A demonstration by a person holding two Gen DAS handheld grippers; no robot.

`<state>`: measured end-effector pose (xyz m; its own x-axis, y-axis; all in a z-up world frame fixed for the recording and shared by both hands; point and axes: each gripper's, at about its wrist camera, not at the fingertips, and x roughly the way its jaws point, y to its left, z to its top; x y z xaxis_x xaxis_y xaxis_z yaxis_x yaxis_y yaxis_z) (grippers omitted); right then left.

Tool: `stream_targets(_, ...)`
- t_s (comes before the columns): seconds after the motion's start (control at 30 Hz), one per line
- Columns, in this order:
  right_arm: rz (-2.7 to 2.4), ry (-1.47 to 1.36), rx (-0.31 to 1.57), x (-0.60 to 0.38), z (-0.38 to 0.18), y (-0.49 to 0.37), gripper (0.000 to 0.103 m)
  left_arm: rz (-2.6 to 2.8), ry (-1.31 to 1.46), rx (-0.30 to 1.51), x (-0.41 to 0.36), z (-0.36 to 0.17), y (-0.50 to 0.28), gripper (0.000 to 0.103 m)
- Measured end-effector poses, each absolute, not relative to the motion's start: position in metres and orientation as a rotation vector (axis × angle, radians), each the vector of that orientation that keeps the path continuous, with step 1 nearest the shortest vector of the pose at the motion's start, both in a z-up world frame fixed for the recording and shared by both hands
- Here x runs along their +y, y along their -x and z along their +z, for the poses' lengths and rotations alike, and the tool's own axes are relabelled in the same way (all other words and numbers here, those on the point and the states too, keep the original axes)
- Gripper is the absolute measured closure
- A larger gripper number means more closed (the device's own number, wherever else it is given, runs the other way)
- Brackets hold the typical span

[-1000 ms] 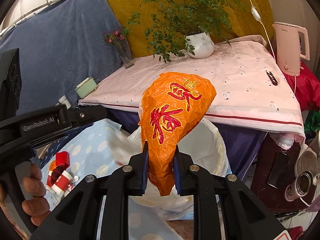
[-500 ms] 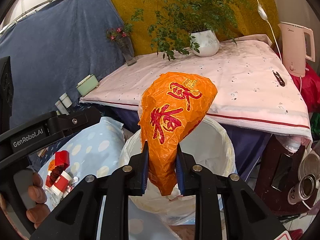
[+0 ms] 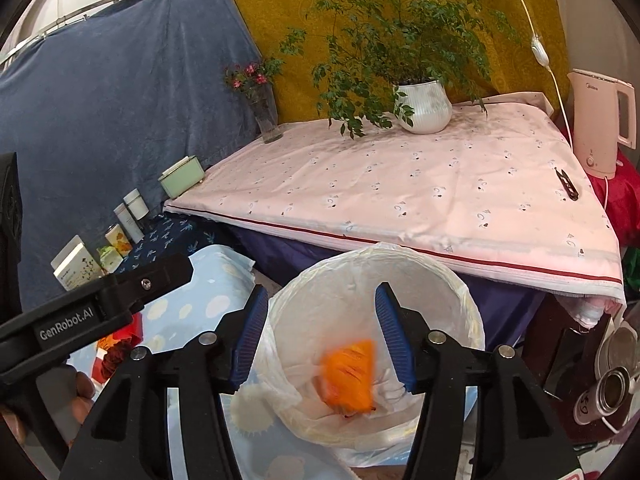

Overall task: Collect trash
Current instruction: 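Open the left gripper then the right gripper to drop both items into the bin, then move both grippers back over the remaining trash pile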

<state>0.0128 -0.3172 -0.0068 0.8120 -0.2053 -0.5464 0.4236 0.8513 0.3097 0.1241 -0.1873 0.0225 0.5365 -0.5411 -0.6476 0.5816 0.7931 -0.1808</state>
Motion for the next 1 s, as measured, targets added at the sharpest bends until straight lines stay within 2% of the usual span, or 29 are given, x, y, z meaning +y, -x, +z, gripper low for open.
stream_targets(0.53, -0.288, -0.382, 0.518, -0.278, 0.014, -0.015, 0.047, -0.601, -0.011, 0.737, -0.140, 0.029, -0.119, 0.023)
stream_targets(0.63, -0.273, -0.366, 0.519, -0.267, 0.017, -0.016, 0.043, -0.579, 0.001, 0.738, -0.125, 0.028, -0.119, 0.023)
stream_targets(1.0, -0.179, -0.318, 0.547, -0.217, 0.022, -0.025, 0.043, -0.459, 0.065, 0.767, -0.055, 0.013, -0.121, 0.022)
